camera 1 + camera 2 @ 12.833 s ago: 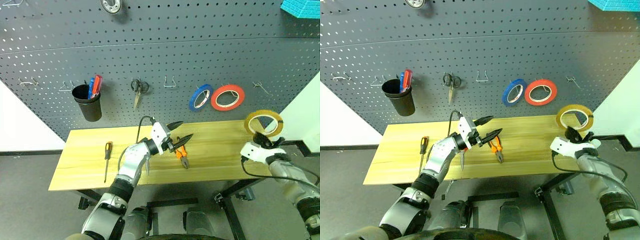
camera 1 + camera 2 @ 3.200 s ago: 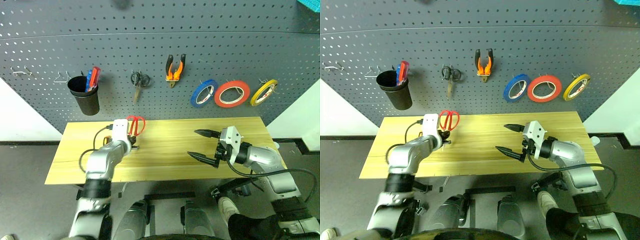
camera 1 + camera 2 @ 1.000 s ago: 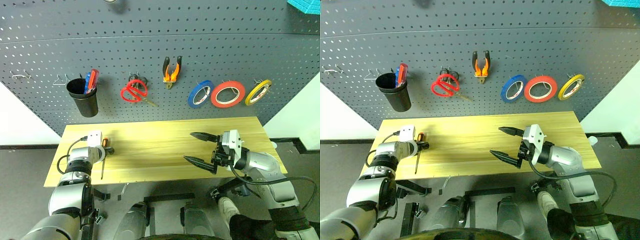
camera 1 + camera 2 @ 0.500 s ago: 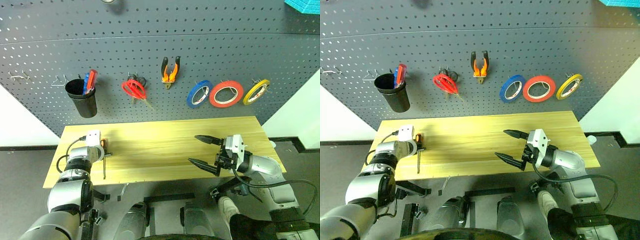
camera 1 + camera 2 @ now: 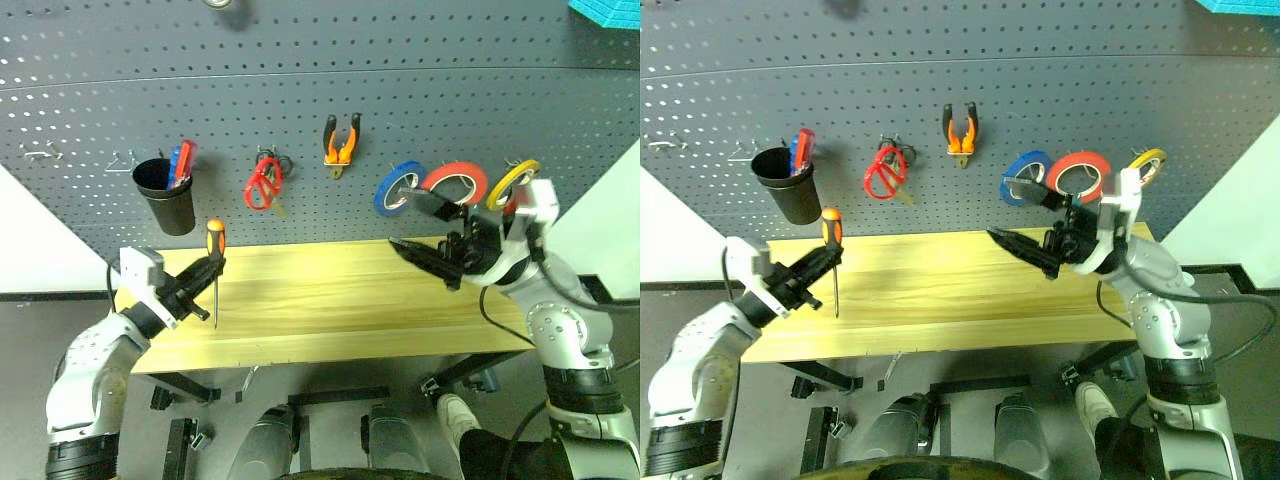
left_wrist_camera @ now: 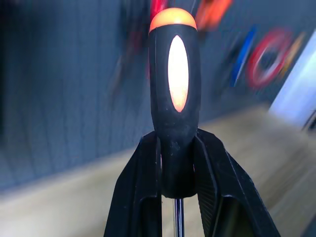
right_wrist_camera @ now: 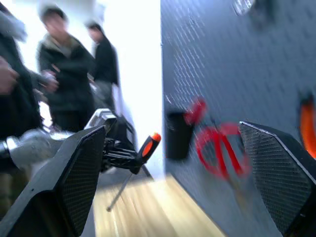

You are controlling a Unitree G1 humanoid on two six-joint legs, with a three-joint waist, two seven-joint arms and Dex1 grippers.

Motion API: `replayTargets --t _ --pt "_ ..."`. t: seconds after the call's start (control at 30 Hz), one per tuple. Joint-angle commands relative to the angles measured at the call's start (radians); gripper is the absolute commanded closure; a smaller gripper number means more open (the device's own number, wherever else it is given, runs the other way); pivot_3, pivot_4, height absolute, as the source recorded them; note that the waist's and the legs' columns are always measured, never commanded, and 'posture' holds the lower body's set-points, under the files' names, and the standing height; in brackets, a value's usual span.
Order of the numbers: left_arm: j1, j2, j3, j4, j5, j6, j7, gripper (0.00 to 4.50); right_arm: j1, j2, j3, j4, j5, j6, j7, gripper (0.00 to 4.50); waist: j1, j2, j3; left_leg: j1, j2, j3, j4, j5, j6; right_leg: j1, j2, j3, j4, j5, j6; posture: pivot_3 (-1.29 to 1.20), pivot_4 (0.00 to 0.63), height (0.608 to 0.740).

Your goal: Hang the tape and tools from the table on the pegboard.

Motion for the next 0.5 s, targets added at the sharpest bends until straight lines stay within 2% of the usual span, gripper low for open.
replayTargets --t 0.03,0.13,0.23,0.4,0.5 --pt "-0.19 0.013 0.112 -0.028 -0.092 -0.054 0.114 3.96 -0.044 -0.002 -0.005 -0.042 0.02 0.029 0.002 0.0 0.017 0.0 0.0 0.0 0.0 0.001 0.0 0.0 0.0 0.0 0.0 0.0 0.0 0.0 0.0 -0.04 0.071 0.728" --pt "-0.378 0.042 0.134 0.024 -0.029 -0.098 0.237 3.96 -0.05 -0.003 0.021 -0.046 -0.015 0.026 0.017 0.0 0.032 -0.002 -0.002 0.0 0.0 0.001 0.002 0.001 0.0 0.001 0.0 -0.002 0.0 0.001 0.001 -0.04 0.066 0.728" --pt "-0.513 0.084 0.121 0.121 0.078 -0.189 0.294 3.96 -0.035 -0.003 0.038 -0.051 -0.045 0.02 0.021 0.0 0.025 -0.002 -0.004 0.0 -0.001 0.007 0.001 0.002 0.003 0.001 0.0 0.002 -0.002 0.003 0.005 -0.04 0.061 0.728" --pt "-0.638 0.141 0.069 0.354 0.244 -0.381 0.301 3.96 -0.013 0.01 0.042 -0.069 -0.063 0.02 0.01 0.0 0.008 -0.003 -0.004 0.0 -0.002 0.01 -0.001 0.002 0.004 0.001 0.001 0.003 0.0 0.005 0.009 -0.05 0.055 0.728" --pt "-0.677 0.141 0.037 0.469 0.296 -0.445 0.309 3.96 -0.001 0.013 0.036 -0.086 -0.062 0.025 -0.003 0.0 0.008 -0.003 -0.005 0.0 -0.002 0.011 -0.001 0.002 0.003 0.001 0.001 0.003 0.001 0.005 0.009 -0.06 0.055 0.728"
